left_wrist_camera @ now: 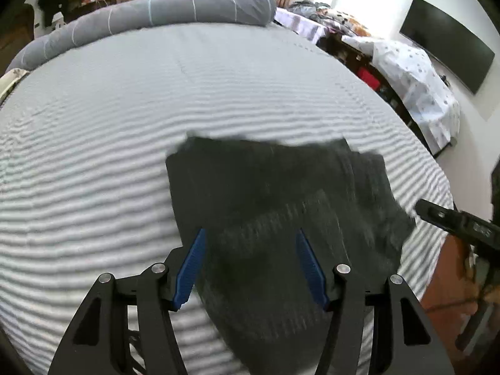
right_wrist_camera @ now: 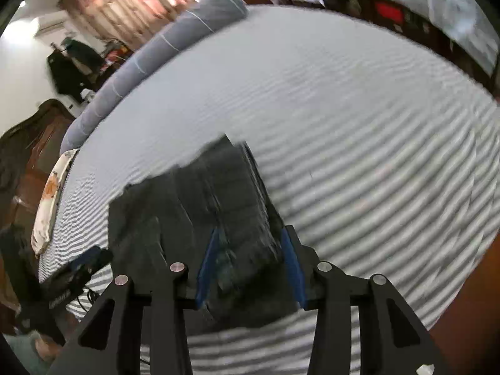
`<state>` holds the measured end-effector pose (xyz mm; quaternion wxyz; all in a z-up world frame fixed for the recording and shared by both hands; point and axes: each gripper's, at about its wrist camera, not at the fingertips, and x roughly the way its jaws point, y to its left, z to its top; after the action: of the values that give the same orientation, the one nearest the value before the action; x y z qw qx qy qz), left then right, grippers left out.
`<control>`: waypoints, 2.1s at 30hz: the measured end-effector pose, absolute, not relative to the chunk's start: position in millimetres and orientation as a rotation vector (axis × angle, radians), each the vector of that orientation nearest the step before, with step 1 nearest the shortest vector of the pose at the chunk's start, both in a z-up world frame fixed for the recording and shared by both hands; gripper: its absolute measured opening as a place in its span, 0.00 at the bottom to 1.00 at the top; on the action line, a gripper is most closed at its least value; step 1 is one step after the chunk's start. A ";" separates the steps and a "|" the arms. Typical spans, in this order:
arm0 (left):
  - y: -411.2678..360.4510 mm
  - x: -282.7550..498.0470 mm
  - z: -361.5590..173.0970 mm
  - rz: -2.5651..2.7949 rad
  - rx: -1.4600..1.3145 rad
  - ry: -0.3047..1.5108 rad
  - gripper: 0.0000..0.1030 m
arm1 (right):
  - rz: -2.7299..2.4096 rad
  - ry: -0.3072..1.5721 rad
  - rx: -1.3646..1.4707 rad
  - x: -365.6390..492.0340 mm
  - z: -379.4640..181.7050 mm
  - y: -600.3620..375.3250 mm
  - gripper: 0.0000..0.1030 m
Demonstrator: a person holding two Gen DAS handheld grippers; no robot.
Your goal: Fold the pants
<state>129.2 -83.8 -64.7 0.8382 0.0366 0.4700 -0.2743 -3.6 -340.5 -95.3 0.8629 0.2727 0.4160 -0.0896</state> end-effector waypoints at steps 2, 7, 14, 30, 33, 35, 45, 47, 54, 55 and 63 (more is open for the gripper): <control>-91.4 146.2 -64.2 -0.569 0.076 0.996 0.58 | -0.173 0.863 0.526 10.3 -86.6 -336.7 0.40; -109.1 179.3 -79.0 -0.533 0.069 1.050 0.58 | -0.137 0.911 0.437 55.6 -91.0 -329.1 0.40; -134.4 205.7 -113.2 -0.492 0.170 1.122 0.58 | -0.162 1.016 0.436 85.0 -132.4 -339.7 0.44; -119.4 149.2 -92.7 -0.488 0.205 1.066 0.59 | -0.206 1.012 0.376 35.5 -117.2 -329.7 0.62; -116.6 128.7 -93.8 -0.493 0.228 1.064 0.59 | -0.216 1.010 0.387 15.4 -116.2 -328.9 0.64; -114.9 116.0 -96.3 -0.489 0.244 1.064 0.59 | -0.217 1.012 0.408 6.6 -118.8 -324.5 0.64; -95.2 77.1 -113.4 -0.457 0.203 1.116 0.61 | -0.185 1.008 0.509 -24.3 -136.1 -329.2 0.70; -90.3 74.5 -117.2 -0.462 0.167 1.133 0.61 | -0.161 1.013 0.512 -23.2 -138.8 -329.0 0.70; -70.4 89.4 -117.5 -0.498 0.021 1.155 0.61 | -0.048 1.007 0.528 -7.9 -139.9 -340.3 0.70; -68.3 91.7 -116.4 -0.506 -0.005 1.151 0.61 | -0.019 1.003 0.534 -5.0 -140.1 -343.7 0.70; -52.9 121.8 -125.5 -0.551 -0.193 1.188 0.62 | 0.171 0.983 0.606 23.3 -151.6 -373.4 0.70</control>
<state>121.8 -52.9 -125.5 0.7889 -0.0898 0.5516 -0.2556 23.3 -373.4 -151.6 0.8346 0.2859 0.4640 0.0806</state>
